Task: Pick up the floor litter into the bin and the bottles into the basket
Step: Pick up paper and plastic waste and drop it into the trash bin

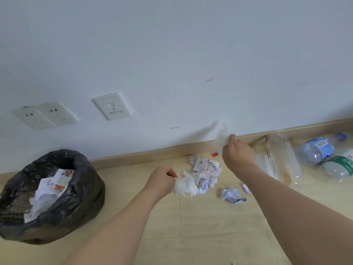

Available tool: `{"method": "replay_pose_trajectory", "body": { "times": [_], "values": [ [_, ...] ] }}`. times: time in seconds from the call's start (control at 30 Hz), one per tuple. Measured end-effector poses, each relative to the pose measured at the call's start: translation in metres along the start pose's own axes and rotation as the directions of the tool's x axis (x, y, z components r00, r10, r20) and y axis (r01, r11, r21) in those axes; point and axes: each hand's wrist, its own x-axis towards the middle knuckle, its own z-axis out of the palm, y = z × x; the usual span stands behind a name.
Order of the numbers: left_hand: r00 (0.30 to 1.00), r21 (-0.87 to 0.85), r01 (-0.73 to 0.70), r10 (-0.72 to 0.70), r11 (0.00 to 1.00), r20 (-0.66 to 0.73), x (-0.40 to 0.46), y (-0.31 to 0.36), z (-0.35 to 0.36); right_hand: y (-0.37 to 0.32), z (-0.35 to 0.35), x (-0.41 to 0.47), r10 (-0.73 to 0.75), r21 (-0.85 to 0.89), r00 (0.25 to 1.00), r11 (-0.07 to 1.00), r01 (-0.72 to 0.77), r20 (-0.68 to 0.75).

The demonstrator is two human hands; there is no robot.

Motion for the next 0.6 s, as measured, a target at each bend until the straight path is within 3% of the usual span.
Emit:
{"method": "replay_pose_trajectory", "body": {
  "times": [0.2,0.3,0.4,0.5,0.6],
  "values": [
    [0.99,-0.246,-0.093,0.064,0.965,-0.123,-0.009,0.01,-0.077,-0.075,-0.054,-0.024,0.133,0.424,0.983,0.903,-0.068,-0.124],
    [0.97,-0.29,-0.177,0.117,0.94,-0.215,-0.016,0.003,-0.137,-0.147,-0.063,-0.04,0.107,0.614,0.994,0.786,-0.069,-0.026],
    [0.95,-0.327,-0.227,0.135,0.917,-0.28,-0.02,-0.032,-0.198,-0.222,-0.054,-0.05,0.155,0.749,0.981,0.635,-0.19,0.118],
    [0.917,-0.388,-0.191,0.022,0.902,-0.399,-0.024,-0.101,-0.259,-0.307,-0.031,-0.062,0.137,0.776,0.966,0.575,-0.26,0.222],
    [0.838,-0.38,-0.111,-0.119,0.918,-0.532,-0.028,-0.166,-0.303,-0.38,-0.005,-0.07,0.056,0.791,0.972,0.571,-0.218,0.228]
  ]
}}
